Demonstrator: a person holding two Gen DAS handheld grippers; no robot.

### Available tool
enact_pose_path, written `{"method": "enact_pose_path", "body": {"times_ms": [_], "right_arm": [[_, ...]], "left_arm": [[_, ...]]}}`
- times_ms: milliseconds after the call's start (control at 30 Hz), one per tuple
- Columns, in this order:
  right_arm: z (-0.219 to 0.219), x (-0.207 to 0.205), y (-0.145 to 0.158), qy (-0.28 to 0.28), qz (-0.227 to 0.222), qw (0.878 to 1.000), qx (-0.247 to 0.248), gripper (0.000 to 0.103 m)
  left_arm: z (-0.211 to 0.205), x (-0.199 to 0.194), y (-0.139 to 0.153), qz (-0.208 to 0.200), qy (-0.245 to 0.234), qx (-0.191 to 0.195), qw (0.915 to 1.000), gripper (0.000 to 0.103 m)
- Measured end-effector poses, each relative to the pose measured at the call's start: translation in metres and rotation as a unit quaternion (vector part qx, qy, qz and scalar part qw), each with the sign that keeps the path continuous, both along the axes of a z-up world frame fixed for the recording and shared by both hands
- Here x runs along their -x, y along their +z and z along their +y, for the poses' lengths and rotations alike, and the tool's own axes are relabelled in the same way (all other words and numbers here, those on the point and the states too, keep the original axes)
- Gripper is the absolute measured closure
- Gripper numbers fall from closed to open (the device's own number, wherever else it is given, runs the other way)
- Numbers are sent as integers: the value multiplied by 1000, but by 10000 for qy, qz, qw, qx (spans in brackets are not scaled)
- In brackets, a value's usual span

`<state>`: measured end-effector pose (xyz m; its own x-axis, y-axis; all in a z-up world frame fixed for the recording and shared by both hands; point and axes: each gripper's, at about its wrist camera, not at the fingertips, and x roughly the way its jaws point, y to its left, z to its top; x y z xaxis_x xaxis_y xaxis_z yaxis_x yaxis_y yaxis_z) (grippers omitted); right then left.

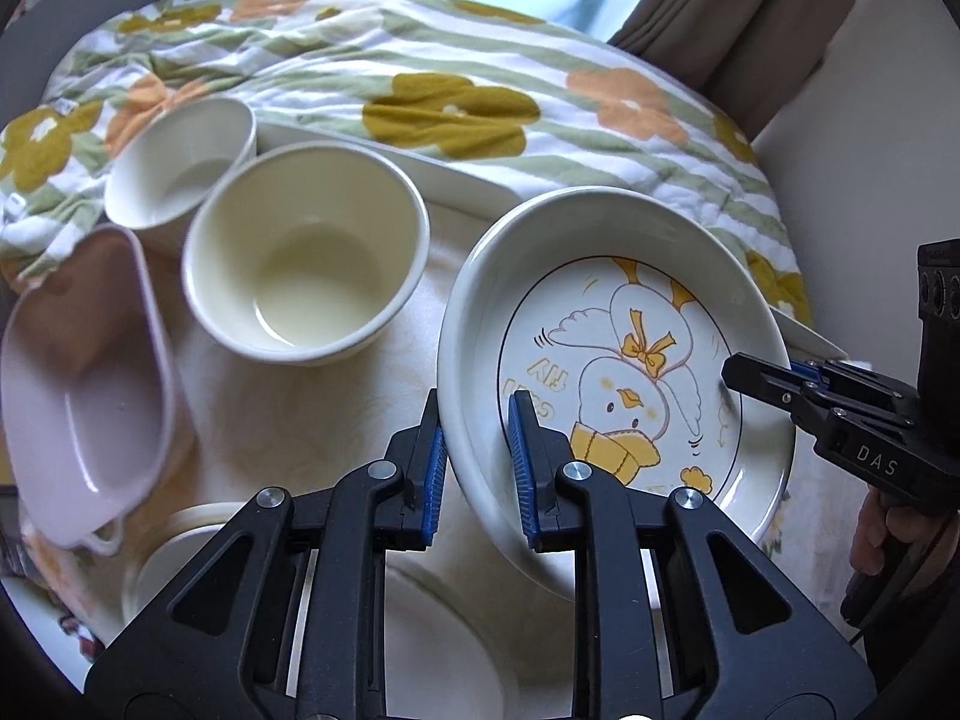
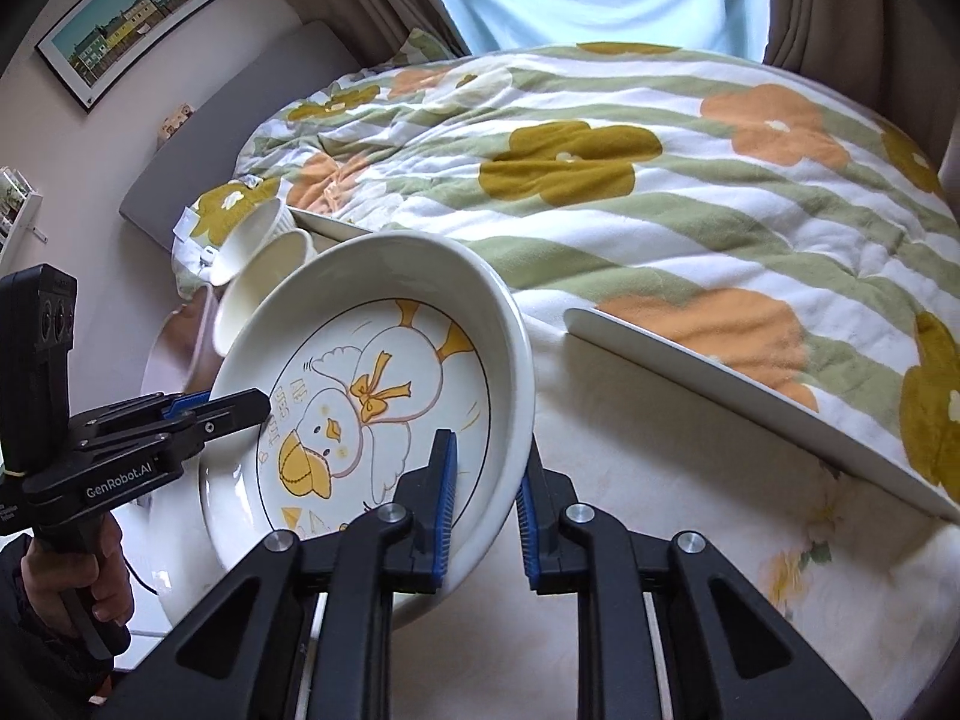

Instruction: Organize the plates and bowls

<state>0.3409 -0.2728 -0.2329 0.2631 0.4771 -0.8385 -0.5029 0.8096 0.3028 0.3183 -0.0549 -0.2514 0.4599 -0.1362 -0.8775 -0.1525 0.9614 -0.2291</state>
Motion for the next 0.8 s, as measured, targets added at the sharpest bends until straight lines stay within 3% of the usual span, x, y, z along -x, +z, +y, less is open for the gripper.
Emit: {"method": "enact_pose_path", "body": {"times_ms": [233, 433, 700, 800], "right_arm": [[15, 60, 42, -507, -295, 9983, -53, 86], [43, 115, 51, -893, -352, 9954, -25, 86], [77, 177, 26, -1557, -107, 9877, -47, 86], [94, 197, 15, -1758, -57, 9842, 208, 86]], "left_arm": [[20, 40, 40, -311, -597, -51, 9977, 86], [51, 82, 54, -424, -925, -22, 9948, 86], [89, 124, 35, -273, -1429, 44, 9894, 86], [100, 134, 19, -115, -1618, 91, 9867, 86]]}}
